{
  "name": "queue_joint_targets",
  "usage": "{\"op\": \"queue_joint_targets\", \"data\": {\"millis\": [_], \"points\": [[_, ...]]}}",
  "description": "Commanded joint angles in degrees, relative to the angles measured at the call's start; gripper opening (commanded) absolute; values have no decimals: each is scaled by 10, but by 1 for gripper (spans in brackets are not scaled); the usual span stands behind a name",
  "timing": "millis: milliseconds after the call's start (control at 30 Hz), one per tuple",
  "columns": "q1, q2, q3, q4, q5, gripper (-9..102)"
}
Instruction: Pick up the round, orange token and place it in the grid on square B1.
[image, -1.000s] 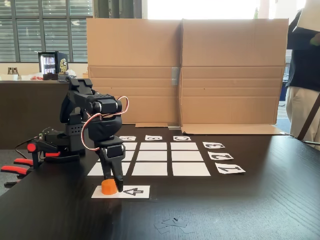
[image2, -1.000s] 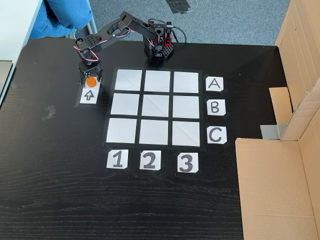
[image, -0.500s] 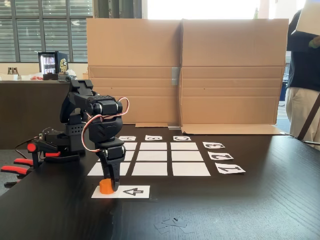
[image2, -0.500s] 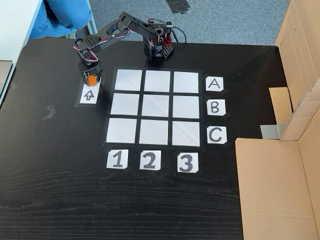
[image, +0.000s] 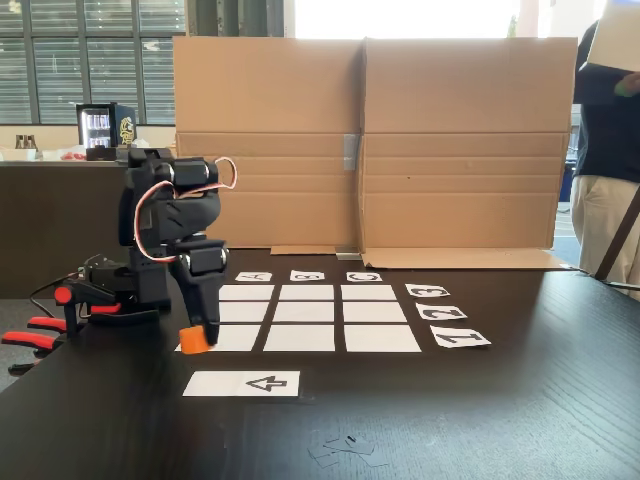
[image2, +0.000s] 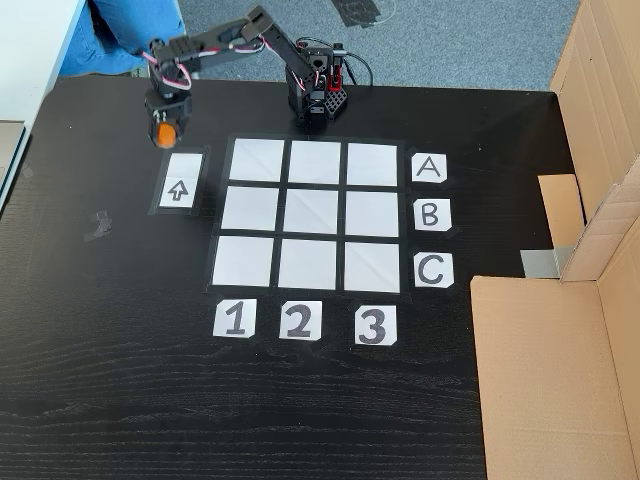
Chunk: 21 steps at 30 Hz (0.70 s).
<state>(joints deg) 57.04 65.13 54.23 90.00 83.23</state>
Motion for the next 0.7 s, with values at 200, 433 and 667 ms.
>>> {"op": "queue_joint_targets", "data": {"millis": [200, 433, 667], "points": [[-15, 237, 84, -29, -5, -1], [-107, 300, 127, -27, -4, -1], [-213, 337, 153, -44, -11, -1]]}}
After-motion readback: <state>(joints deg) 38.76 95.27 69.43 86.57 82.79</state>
